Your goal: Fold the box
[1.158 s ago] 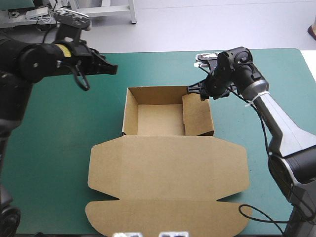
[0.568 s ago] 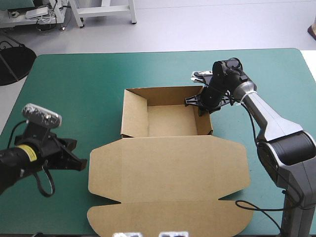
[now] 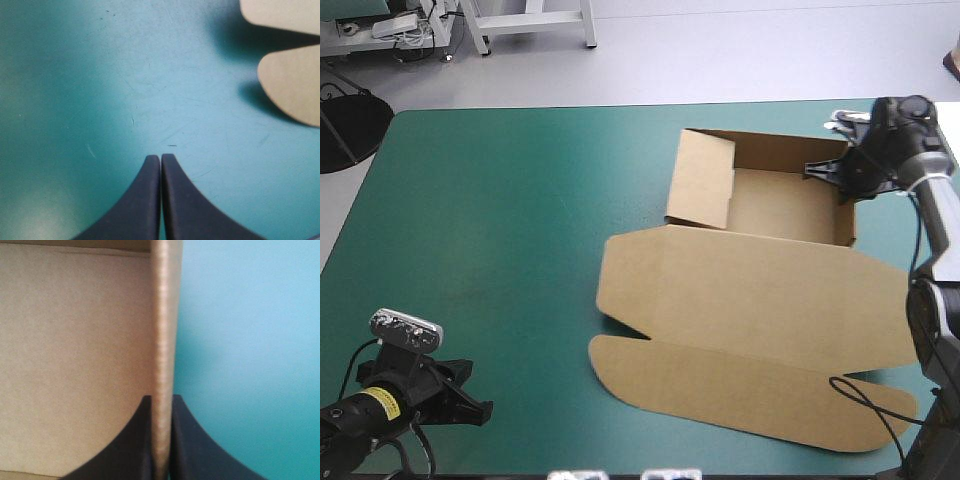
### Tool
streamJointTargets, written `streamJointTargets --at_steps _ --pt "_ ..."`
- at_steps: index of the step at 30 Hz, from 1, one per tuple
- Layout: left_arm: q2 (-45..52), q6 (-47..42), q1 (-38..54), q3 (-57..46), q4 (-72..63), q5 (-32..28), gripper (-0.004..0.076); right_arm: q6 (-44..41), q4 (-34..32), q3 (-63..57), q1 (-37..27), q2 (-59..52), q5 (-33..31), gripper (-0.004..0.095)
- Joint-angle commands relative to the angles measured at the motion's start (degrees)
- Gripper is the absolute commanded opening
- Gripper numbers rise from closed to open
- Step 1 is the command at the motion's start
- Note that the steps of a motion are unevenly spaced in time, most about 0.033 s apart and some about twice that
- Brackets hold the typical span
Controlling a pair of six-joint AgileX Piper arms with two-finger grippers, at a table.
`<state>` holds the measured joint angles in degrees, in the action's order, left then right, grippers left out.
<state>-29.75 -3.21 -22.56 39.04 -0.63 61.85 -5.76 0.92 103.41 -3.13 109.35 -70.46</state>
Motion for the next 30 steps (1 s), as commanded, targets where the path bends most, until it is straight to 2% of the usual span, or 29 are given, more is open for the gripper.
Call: streamJointTargets --at_steps 1,8,12,15,18,20,22,30 --pt "-0.24 -0.46 -0.24 0.93 -0.16 -3.63 -0.0008 2.2 -3.82 1.54 -7.42 -5.47 -1.19 -0.0017" --pt "-0.24 -0.46 -0.24 0.93 0.63 -4.18 -0.0008 3.01 -8.25 1.16 -17.96 -4.39 -1.19 -0.0016" --pt "-0.24 -0.46 -0.24 0.93 1.99 -4.18 -0.0008 4.57 -11.57 1.16 -20.11 -2.61 -1.19 0.0005" --pt "-0.24 -0.46 -0.24 0.93 2.52 -4.18 -0.0008 4.72 -12.7 1.16 -20.38 -1.23 -1.19 0.0152" --pt "-0.24 -0.2 -0.24 0.93 3.04 -3.91 -0.0008 4.72 -11.58 1.16 -20.38 -0.2 -1.19 0.0374" --pt "-0.24 -0.23 -0.24 0.93 3.48 -3.48 -0.0008 5.76 -11.39 1.26 -20.38 -0.22 -1.19 0.0472" --pt "-0.24 0.23 -0.24 0.93 3.66 -3.48 -0.0008 7.07 -11.65 1.36 -20.38 -0.65 -1.19 0.0502" --pt "-0.24 0.23 -0.24 0.93 4.89 -3.48 -0.0008 8.13 -12.12 1.84 -20.38 -10.06 -1.19 0.049"
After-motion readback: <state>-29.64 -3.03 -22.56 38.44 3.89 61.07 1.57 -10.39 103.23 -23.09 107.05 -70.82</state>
